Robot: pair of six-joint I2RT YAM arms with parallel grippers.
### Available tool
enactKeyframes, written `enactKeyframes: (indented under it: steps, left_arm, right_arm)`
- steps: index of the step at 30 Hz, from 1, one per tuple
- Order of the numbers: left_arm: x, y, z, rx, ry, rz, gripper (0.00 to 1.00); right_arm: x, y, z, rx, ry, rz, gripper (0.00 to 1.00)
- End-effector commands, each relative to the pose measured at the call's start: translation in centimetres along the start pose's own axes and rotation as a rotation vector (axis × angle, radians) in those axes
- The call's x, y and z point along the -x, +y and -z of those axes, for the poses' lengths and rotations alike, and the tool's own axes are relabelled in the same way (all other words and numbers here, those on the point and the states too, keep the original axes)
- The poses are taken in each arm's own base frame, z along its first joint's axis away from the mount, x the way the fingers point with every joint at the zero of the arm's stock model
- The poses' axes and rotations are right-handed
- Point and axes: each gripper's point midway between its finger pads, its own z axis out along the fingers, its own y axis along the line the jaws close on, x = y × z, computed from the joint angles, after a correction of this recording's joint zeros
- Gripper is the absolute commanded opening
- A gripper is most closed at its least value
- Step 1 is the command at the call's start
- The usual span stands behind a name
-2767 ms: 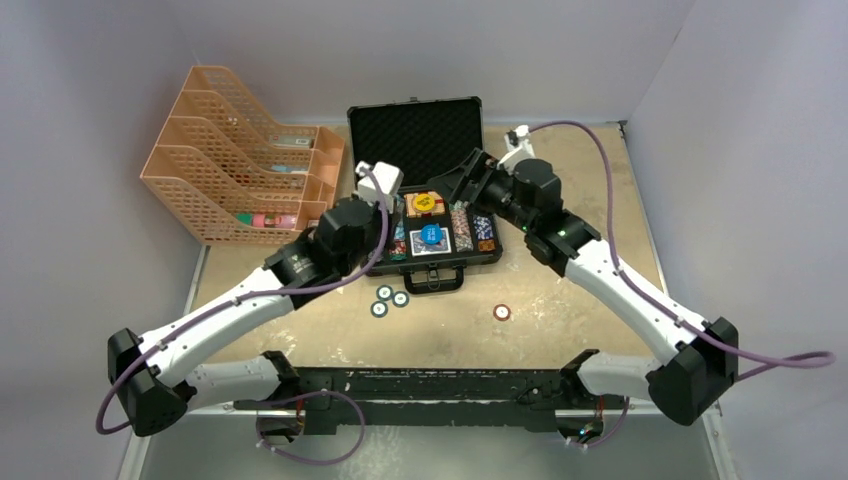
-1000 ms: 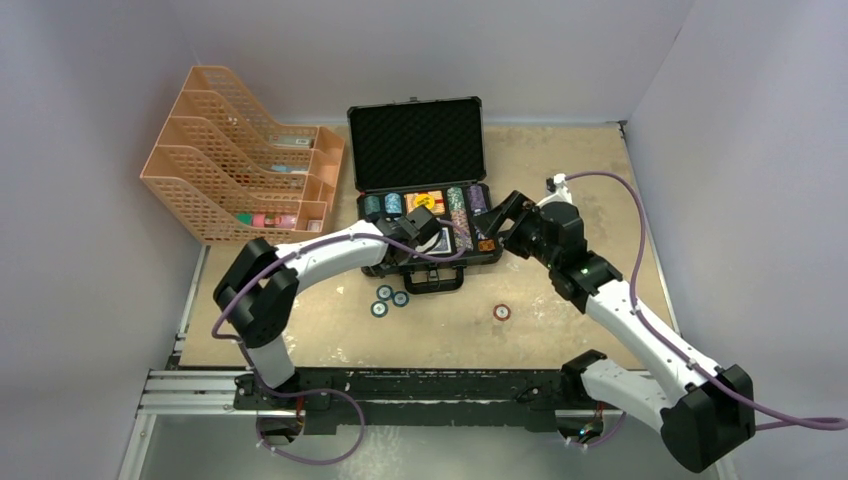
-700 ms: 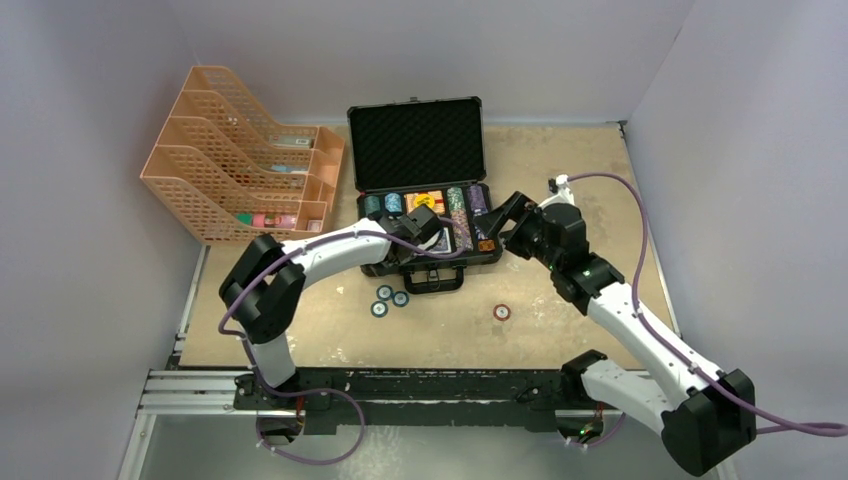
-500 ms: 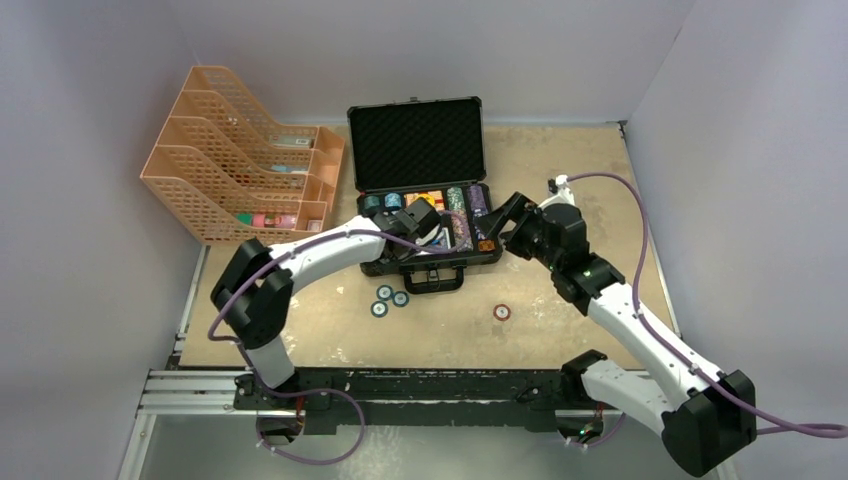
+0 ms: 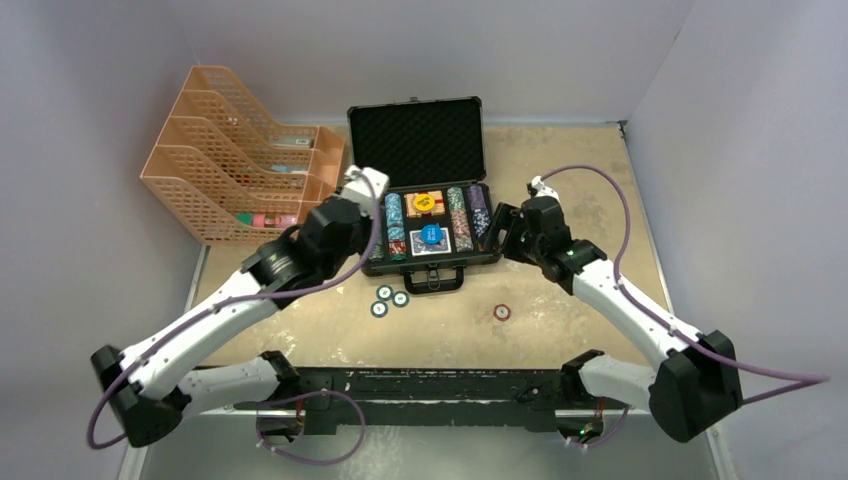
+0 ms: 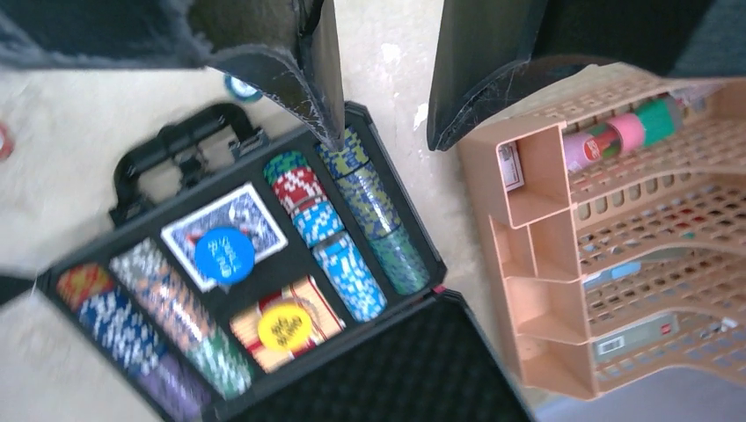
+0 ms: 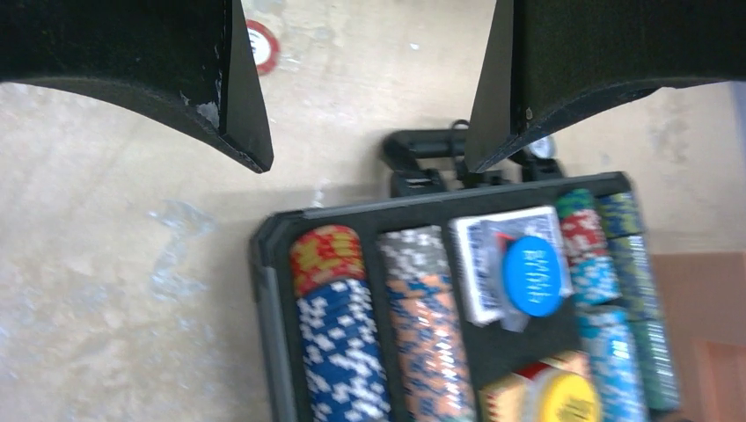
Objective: Pack up texas hold em set
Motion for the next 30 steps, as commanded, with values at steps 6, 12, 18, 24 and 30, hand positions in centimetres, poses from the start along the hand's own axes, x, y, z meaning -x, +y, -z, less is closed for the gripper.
enactKeyframes:
  steps: [6,12,18,24,30]
  left_arm:
    - [4.4,5.1,4.6,0.177,-0.357,0.429,0.42]
    - [4.9,6.2,6.2,0.193,-0.397,0.534,0.46]
    - [4.3,7.5,7.0,0.246,-0.419,0.543,0.45]
    - [4.3,6.8,7.4,0.182,-0.458,0.503,0.48]
    - [4.0,7.0,7.3,0.202,-0.437,0.492,0.48]
  right_arm:
    - [-5.6,-5.9,-0.3,-0.265,0.209,0.034,0.81]
    - [-8.1,-6.9,0.4,-0.364,0.282,0.062,0.84]
    - [-10.6,-8.1,1.1,-0.461,0.373,0.065,0.81]
    - [-12.6,-8.8,0.7,-0.497,0.446,0.074,0.77]
    - [-14.2,-8.7,0.8,-0.495,0.506,0.087,0.74]
